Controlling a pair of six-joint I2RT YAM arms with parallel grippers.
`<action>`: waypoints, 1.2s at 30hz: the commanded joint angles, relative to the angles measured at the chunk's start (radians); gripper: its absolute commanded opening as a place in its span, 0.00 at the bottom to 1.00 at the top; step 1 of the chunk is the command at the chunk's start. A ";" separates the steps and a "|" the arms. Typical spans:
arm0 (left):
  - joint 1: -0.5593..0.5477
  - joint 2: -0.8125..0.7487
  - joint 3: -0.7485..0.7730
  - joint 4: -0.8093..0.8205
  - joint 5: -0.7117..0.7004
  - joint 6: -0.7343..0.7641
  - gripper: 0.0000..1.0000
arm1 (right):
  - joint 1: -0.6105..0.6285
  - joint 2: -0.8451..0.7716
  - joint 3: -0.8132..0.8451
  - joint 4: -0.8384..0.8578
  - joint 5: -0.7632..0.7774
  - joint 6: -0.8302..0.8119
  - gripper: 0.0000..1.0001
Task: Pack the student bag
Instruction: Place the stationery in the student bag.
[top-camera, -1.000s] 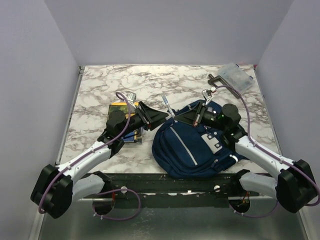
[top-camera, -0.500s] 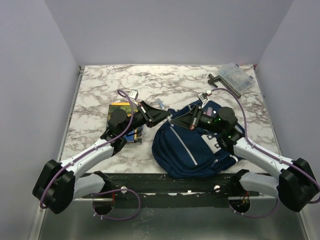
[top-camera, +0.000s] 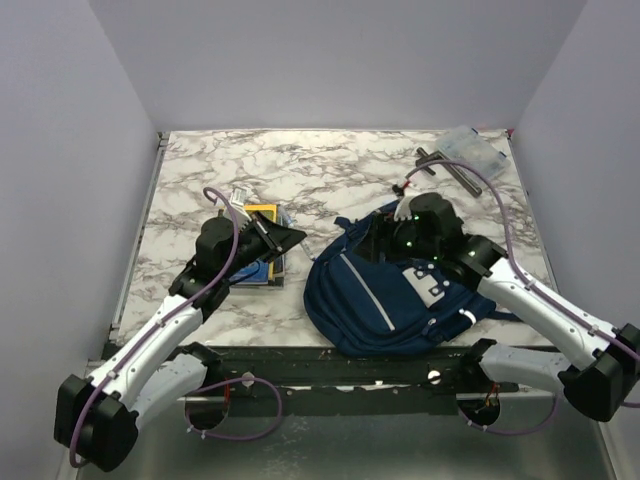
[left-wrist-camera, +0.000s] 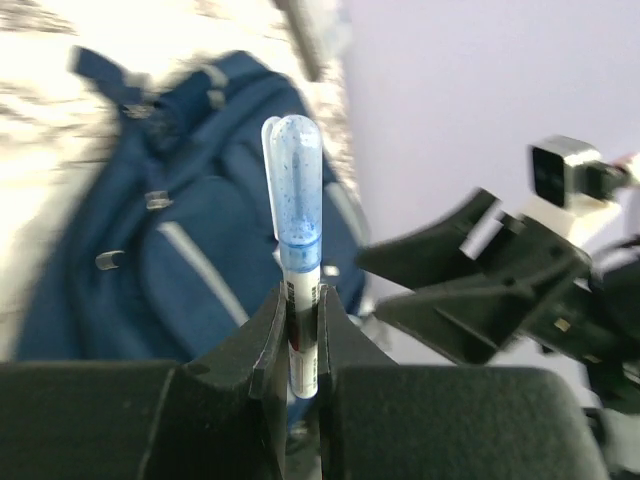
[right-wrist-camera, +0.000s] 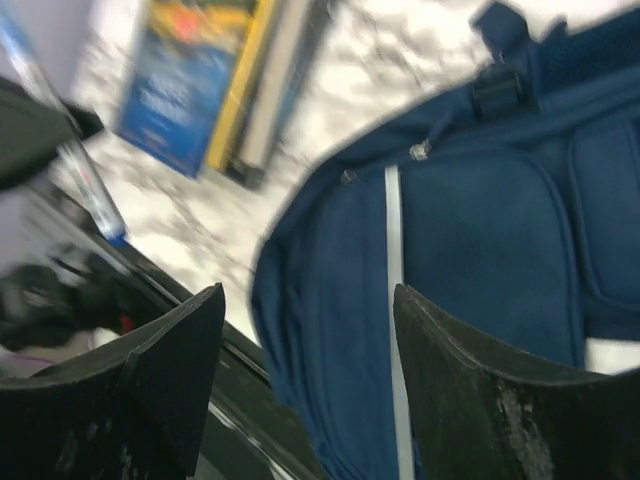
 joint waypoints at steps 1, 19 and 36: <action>0.034 -0.104 0.022 -0.420 -0.166 0.236 0.00 | 0.225 0.123 0.073 -0.360 0.332 -0.134 0.73; 0.035 -0.250 -0.115 -0.417 -0.031 0.129 0.00 | 0.517 0.441 0.257 -0.519 0.868 -0.030 0.17; -0.279 0.258 -0.025 0.040 0.075 -0.211 0.01 | 0.313 0.140 0.143 -0.269 0.450 0.008 0.01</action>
